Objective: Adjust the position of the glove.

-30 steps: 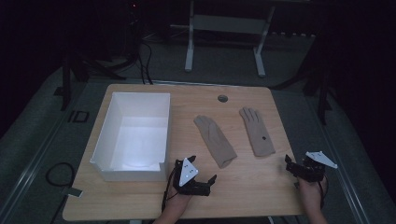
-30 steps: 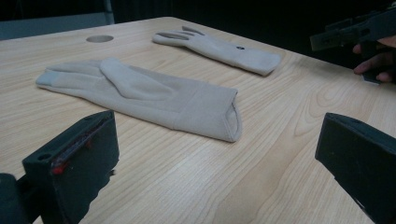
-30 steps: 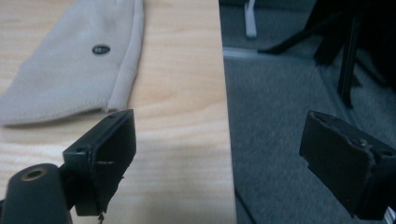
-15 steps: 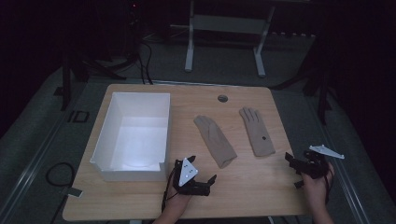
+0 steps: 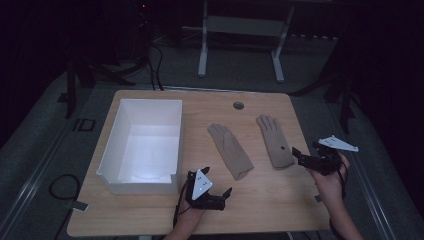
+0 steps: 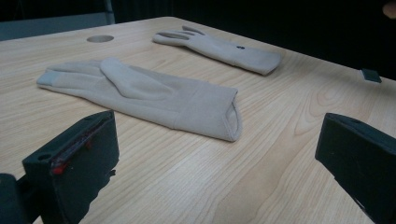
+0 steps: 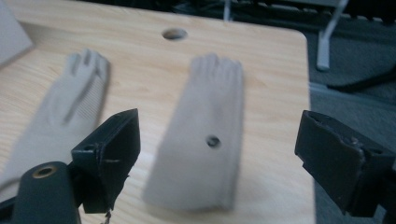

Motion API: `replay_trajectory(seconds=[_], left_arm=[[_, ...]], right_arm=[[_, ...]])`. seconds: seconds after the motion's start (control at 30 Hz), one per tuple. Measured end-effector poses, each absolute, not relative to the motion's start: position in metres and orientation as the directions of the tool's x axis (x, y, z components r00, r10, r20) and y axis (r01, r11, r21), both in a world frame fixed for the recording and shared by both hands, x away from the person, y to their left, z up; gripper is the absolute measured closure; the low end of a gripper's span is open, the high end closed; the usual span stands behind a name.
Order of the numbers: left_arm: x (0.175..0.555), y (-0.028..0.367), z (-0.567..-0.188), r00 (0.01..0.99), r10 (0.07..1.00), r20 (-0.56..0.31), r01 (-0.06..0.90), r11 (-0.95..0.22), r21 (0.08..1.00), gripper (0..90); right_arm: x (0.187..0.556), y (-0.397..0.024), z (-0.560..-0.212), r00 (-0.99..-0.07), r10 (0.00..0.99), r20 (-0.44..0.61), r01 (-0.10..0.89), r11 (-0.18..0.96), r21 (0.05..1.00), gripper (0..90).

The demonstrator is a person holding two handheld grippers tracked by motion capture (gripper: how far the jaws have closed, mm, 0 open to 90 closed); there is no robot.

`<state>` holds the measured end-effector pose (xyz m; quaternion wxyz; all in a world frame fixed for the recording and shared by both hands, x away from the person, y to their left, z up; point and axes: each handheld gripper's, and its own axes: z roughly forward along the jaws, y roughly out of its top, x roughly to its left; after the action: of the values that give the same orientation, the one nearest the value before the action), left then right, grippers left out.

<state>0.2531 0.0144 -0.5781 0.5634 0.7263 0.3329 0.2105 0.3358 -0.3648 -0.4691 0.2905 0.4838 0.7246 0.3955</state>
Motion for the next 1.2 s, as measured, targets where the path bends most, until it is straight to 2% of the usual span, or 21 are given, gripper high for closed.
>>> replay_trajectory(seconds=[0.5,0.77,0.83,0.9,1.2], left_arm=[[0.253,0.013,-0.578,0.696,0.715,-0.064,0.242,-0.149,0.959,0.0],[0.252,0.013,-0.578,0.695,0.717,-0.058,0.238,-0.153,0.959,0.1],[0.252,0.013,-0.578,0.695,0.717,-0.057,0.238,-0.154,0.959,0.1],[0.252,0.013,-0.578,0.695,0.717,-0.057,0.238,-0.154,0.959,0.1],[0.252,0.012,-0.578,0.698,0.714,-0.050,0.233,-0.160,0.959,0.1]], right_arm=[[0.357,-0.313,-0.452,-0.526,0.850,-0.036,0.419,0.296,0.858,14.2],[0.367,-0.280,-0.451,-0.610,0.790,-0.062,0.381,0.360,0.852,21.0],[0.369,-0.267,-0.454,-0.643,0.764,-0.052,0.369,0.368,0.853,27.5],[0.371,-0.256,-0.457,-0.654,0.753,-0.063,0.360,0.384,0.850,29.7],[0.388,-0.214,-0.478,-0.698,0.714,-0.044,0.382,0.424,0.821,31.0]])
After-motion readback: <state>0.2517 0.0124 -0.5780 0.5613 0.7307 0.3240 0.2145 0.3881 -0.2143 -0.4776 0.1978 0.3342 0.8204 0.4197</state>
